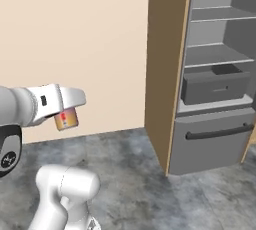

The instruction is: Open the fridge, grab two sodas, and place both sodas inside the bowl with ice on the dining counter.

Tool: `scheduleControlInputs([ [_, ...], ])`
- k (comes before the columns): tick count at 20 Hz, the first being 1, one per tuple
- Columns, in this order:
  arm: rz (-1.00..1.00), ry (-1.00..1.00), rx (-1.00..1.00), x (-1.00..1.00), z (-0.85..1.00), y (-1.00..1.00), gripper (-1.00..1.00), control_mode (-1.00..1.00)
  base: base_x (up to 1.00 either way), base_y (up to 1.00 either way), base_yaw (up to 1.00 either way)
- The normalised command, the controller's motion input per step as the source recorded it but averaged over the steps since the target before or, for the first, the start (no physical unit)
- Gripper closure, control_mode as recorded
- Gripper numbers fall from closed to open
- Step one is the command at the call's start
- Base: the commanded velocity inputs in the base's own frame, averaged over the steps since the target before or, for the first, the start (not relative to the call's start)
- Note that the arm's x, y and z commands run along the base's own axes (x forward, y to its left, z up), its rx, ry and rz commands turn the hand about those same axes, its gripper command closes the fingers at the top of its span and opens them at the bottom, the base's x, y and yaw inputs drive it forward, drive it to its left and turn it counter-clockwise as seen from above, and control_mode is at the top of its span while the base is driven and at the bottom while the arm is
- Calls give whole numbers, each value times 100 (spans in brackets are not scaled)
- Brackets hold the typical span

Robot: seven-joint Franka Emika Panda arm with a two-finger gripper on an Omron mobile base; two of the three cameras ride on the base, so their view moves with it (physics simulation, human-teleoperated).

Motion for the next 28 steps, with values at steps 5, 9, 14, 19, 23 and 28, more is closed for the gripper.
scheduleControlInputs([
  [5, 0, 0, 0, 0, 0, 0, 100, 100, -91, 42, -15],
  [9, 0, 0, 0, 0, 0, 0, 100, 100, -100, 27, -22],
  [14, 0, 0, 0, 0, 0, 0, 100, 100, -93, 6, -33],
  [19, 0, 0, 0, 0, 0, 0, 100, 100, -69, -10, -43],
  [23, 0, 0, 0, 0, 0, 0, 100, 100, -62, -18, -46],
  [28, 0, 0, 0, 0, 0, 0, 100, 100, -46, -30, -45],
])
